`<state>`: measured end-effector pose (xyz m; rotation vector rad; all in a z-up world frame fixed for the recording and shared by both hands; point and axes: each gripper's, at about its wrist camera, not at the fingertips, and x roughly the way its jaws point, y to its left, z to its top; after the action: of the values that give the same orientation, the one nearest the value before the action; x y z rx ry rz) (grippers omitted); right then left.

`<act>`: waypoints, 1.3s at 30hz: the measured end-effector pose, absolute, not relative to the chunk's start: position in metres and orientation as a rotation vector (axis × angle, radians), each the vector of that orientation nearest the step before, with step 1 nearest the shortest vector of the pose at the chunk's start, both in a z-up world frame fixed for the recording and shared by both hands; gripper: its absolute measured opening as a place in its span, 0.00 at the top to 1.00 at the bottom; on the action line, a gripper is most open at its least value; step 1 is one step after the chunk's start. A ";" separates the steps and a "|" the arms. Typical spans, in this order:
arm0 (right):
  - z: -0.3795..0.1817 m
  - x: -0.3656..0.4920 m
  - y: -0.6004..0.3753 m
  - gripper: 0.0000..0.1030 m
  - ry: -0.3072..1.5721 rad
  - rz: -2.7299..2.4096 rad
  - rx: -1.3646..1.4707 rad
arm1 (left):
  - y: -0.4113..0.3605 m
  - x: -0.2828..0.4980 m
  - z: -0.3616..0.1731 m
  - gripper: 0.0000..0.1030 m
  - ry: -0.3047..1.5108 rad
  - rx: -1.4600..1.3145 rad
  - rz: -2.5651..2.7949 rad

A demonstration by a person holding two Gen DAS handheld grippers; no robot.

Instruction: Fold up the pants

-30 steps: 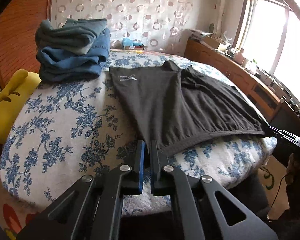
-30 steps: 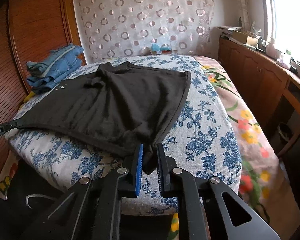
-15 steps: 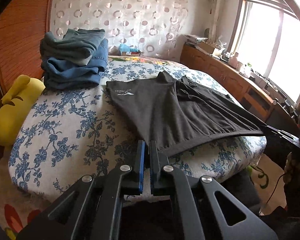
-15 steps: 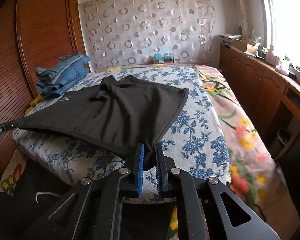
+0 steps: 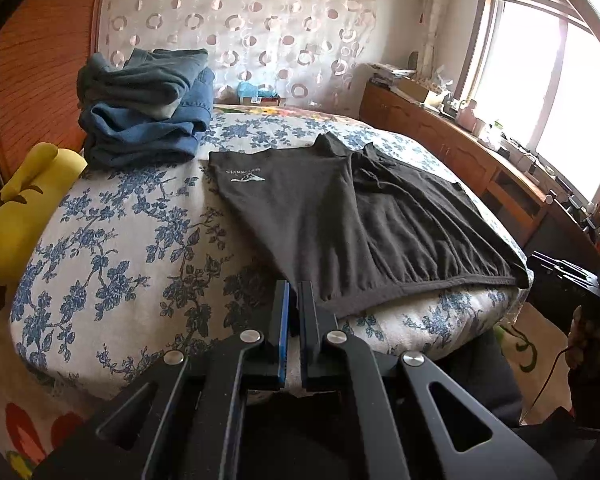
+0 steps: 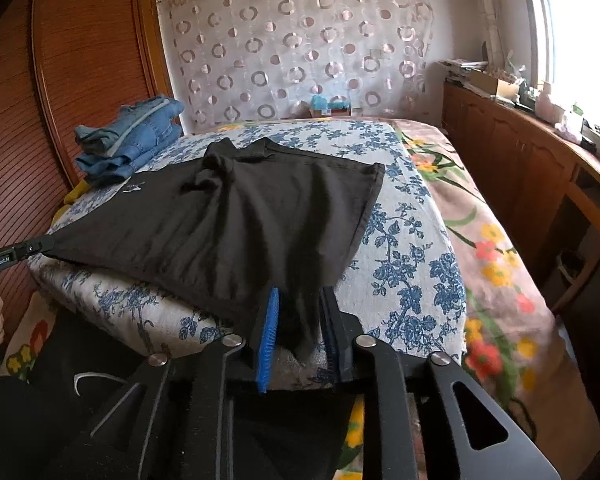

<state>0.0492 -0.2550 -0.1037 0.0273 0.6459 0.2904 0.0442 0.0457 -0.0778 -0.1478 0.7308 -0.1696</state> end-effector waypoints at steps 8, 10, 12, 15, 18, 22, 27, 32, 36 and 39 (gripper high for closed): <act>-0.101 0.050 -0.252 0.55 0.633 0.286 0.037 | 0.030 0.055 -0.060 0.95 0.699 -0.114 -0.207; -0.101 0.050 -0.250 0.55 0.628 0.289 0.031 | 0.020 0.060 -0.052 0.95 0.690 -0.102 -0.229; -0.100 0.051 -0.248 0.54 0.623 0.288 0.028 | 0.009 0.064 -0.048 0.95 0.685 -0.089 -0.250; -0.101 0.054 -0.247 0.54 0.620 0.293 0.028 | -0.009 0.072 -0.041 0.95 0.680 -0.062 -0.285; -0.100 0.056 -0.248 0.53 0.616 0.295 0.029 | -0.026 0.080 -0.037 0.95 0.679 -0.048 -0.325; -0.100 0.056 -0.250 0.52 0.611 0.291 0.036 | -0.050 0.088 -0.033 0.95 0.683 -0.019 -0.370; -0.100 0.055 -0.256 0.51 0.600 0.292 0.049 | -0.084 0.091 -0.029 0.95 0.690 0.035 -0.425; -0.098 0.051 -0.261 0.51 0.577 0.284 0.050 | -0.102 0.093 -0.028 0.95 0.694 0.047 -0.449; -0.096 0.048 -0.260 0.51 0.546 0.260 0.032 | -0.106 0.095 -0.029 0.95 0.699 0.038 -0.449; -0.095 0.046 -0.259 0.51 0.519 0.249 0.029 | -0.103 0.096 -0.028 0.95 0.708 0.033 -0.437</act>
<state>0.0465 -0.2591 -0.0946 0.0294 0.5188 0.2491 0.0963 -0.1028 -0.0283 0.0332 0.7075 -0.4366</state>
